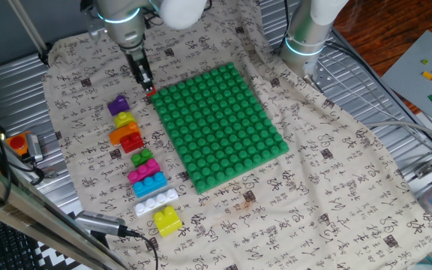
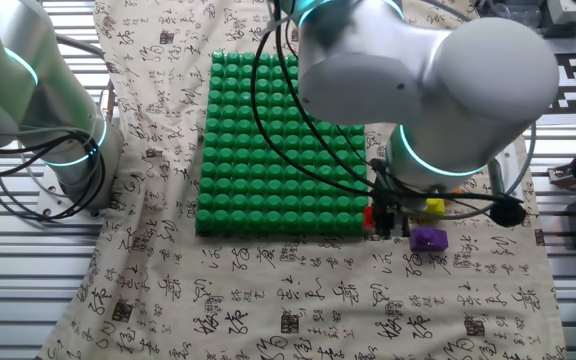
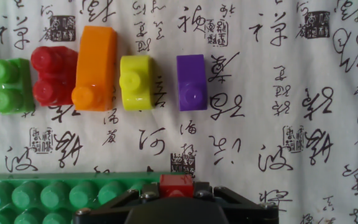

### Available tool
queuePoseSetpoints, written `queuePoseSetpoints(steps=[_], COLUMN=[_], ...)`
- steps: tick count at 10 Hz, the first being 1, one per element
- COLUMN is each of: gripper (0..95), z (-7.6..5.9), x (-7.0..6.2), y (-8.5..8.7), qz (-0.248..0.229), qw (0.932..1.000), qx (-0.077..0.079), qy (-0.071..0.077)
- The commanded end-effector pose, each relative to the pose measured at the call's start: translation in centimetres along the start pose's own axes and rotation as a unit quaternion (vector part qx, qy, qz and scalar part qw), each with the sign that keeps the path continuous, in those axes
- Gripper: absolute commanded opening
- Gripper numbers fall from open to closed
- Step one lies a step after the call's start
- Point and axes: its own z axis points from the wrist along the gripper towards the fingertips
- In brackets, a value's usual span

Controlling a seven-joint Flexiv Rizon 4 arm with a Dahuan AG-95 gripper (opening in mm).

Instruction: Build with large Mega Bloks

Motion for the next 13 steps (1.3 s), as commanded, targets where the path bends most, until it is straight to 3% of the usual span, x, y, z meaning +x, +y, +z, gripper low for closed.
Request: queuePoseSetpoints(steps=[1,3,5,9,11,13], gripper=[0.0,0.0,0.0,0.0,0.0,0.0], z=[-0.3,-0.3,-0.3,-0.3,-0.4,0.5], x=[-0.1,-0.1,-0.1,-0.1,0.7,2.0], y=[0.0,0.0,0.0,0.0,0.6,1.5], qz=[-0.007,-0.007,-0.017,-0.022,-0.011,-0.003], qw=[0.9999,0.9999,0.9998,0.9997,0.9998,1.0], qx=[0.007,0.008,0.002,-0.003,-0.003,0.001], qy=[-0.008,0.003,-0.001,0.008,0.014,0.003])
